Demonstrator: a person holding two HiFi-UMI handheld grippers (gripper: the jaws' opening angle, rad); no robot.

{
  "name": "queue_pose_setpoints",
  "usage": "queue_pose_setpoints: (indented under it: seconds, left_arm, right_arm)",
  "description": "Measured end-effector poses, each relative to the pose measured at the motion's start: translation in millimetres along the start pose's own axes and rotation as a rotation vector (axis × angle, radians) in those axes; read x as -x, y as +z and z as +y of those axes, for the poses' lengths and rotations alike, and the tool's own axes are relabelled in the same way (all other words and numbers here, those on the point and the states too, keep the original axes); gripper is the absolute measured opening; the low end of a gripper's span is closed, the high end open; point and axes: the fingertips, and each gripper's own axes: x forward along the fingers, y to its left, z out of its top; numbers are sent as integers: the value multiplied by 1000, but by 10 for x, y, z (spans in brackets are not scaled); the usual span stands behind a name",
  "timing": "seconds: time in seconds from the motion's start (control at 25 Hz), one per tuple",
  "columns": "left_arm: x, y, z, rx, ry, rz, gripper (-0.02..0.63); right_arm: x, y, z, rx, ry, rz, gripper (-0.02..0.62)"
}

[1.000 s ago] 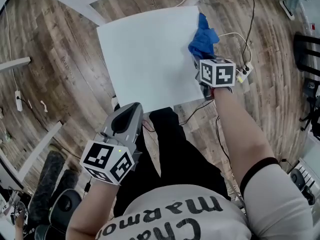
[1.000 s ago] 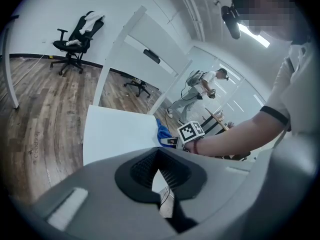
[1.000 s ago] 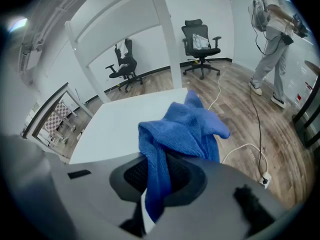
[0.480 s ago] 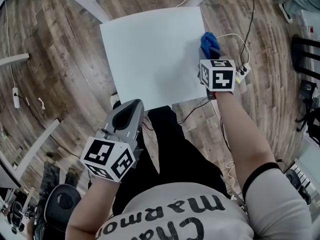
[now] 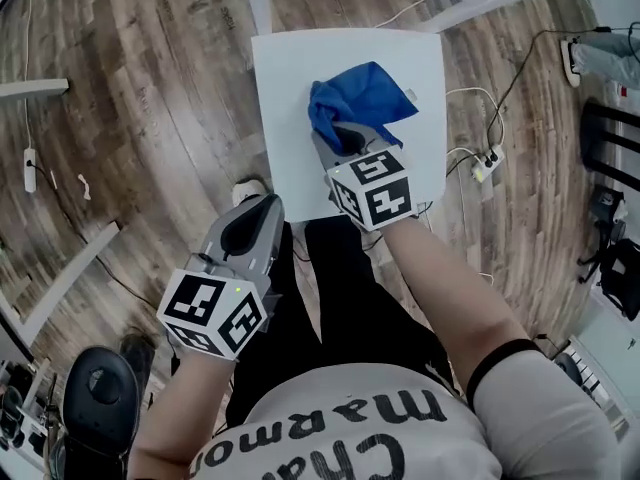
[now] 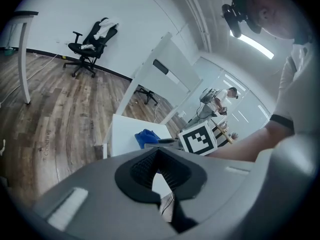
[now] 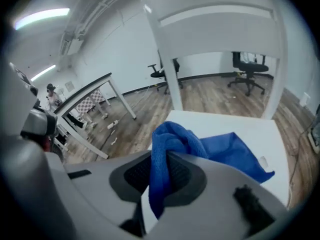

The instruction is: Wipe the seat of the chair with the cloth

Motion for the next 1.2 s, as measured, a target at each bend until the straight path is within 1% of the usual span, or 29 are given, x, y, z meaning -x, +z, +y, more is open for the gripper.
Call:
queue_pose_setpoints:
  seconds: [0.08,0.16,0.28,0.44,0.52,0.64,0.68,0.72,0.88,1.08,1.2]
  left_arm:
    - [123,11,162,9,24,-5,6]
    - [245,4,307,19,49,-8,6]
    - [406,-43,531,47,84,-16,6]
    - [476,-87,689,70,97,-18,6]
    - [450,-104,680,67,84,-11,6]
    - [395,-131,645,58,68,5,6]
    - [374,-139,632,55,64,10,6]
    - [350,-144,614,50,62,15,6]
    - [235,-130,475,24,46,26,6]
    - [61,-116,236,-6,21,46,6]
    - [-46,-160,104,-18,7,58,6]
  right_arm:
    - [-222,-35,317,16,63,41,51]
    - [-379,-108,539,40,100,85,51]
    - [-549,-265,679,46,103,145,51]
    - [-660,-478,647,-19,90,211,51]
    - [-680,-598,608,-95,101,240,51]
    - [-671,-655,562,-287,134,219,49]
    - [-658,-652,548,-328,143,205,49]
    - [-641,-659,524,-347,146,197,49]
    - [-521,-737,345,-366,137,177,49]
    - [-323,-835,7,-437,113,144,48]
    - [-185,-935,-223,-453,82,136,49]
